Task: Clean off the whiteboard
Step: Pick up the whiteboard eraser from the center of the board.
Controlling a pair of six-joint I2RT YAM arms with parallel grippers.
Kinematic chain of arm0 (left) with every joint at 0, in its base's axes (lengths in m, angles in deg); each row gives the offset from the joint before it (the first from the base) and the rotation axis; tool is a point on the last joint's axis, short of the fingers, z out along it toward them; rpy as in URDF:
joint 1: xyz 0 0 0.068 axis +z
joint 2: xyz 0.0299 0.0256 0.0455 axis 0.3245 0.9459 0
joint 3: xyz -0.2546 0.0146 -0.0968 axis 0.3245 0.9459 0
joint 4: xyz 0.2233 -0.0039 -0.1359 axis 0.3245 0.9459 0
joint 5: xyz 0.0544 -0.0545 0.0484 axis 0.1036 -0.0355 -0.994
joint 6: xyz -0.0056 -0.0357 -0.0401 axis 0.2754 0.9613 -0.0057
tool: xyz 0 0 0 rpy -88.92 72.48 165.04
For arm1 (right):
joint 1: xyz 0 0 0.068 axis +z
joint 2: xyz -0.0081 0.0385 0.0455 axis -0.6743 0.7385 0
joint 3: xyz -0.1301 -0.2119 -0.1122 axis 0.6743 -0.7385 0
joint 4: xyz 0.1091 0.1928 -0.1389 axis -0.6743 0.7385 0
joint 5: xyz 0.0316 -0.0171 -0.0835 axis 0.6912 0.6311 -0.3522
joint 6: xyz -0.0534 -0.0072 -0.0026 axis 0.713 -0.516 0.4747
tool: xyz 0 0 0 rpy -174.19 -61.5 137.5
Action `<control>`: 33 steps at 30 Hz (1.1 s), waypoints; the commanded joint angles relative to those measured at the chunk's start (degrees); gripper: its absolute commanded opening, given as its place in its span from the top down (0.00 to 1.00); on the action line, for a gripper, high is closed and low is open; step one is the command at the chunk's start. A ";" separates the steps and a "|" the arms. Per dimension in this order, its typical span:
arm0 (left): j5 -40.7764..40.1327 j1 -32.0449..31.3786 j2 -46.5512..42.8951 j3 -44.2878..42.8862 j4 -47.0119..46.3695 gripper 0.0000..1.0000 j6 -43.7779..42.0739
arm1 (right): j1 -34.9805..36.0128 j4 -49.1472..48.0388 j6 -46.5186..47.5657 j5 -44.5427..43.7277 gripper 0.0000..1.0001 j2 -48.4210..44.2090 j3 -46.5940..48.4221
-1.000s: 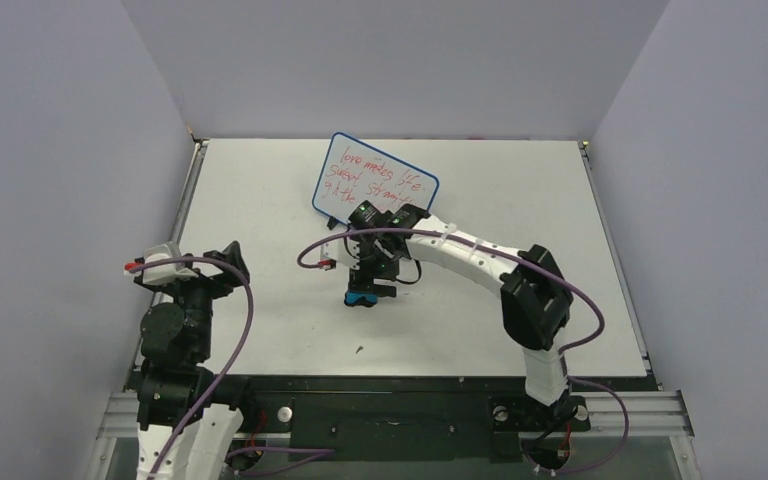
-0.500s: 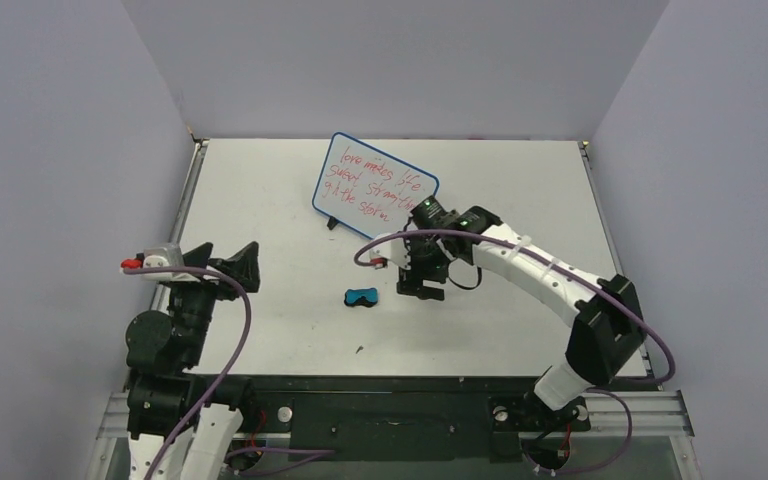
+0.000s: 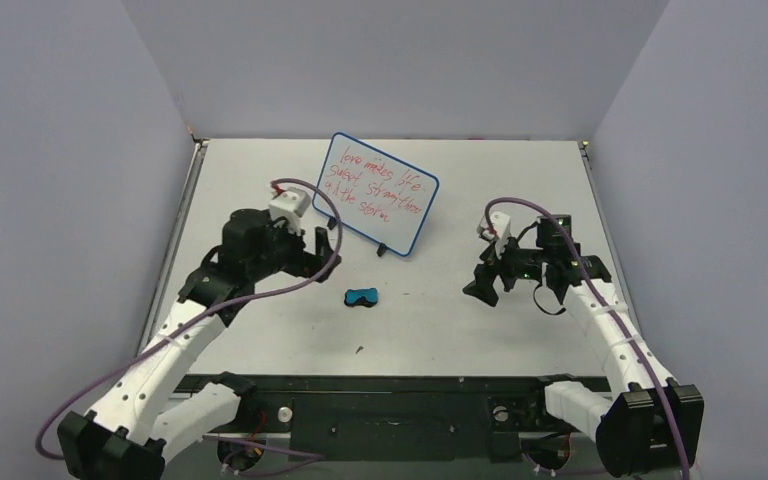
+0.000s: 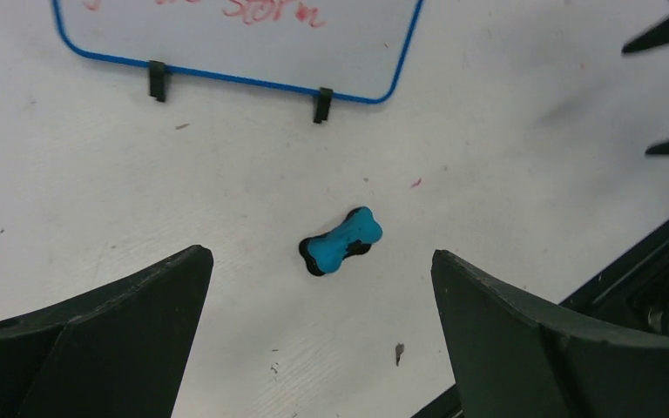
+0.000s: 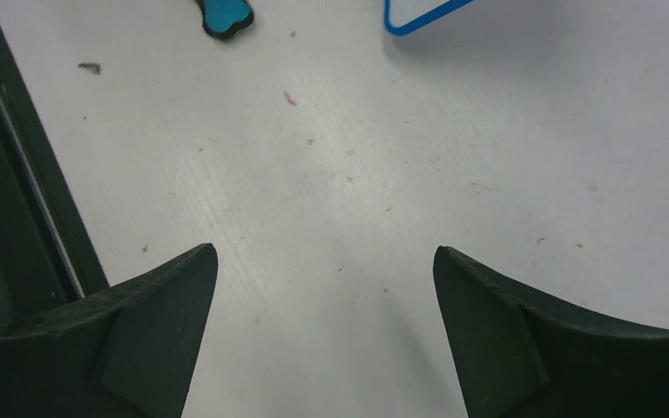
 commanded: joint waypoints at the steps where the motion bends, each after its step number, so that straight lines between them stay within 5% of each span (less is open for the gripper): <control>1: -3.67 -9.91 5.43 -4.14 0.34 0.03 -13.39 | -4.48 -11.73 -7.65 4.86 0.10 -2.52 1.26; 12: 4.73 -13.31 13.38 -3.39 -9.29 0.03 -21.01 | -7.75 -8.07 -6.52 1.64 0.11 -1.00 3.27; 16: 13.36 -13.67 18.67 -6.54 -3.18 0.03 -27.43 | -7.99 -7.71 -6.24 1.67 0.11 -1.15 3.46; 25: 5.35 -21.86 33.80 -12.54 11.49 0.08 -41.52 | -8.09 -6.86 -5.42 1.82 0.11 -0.60 3.52; 33: 6.12 -20.00 38.34 -9.08 9.71 0.15 -49.47 | -8.18 -4.92 -3.87 2.35 0.11 0.29 4.36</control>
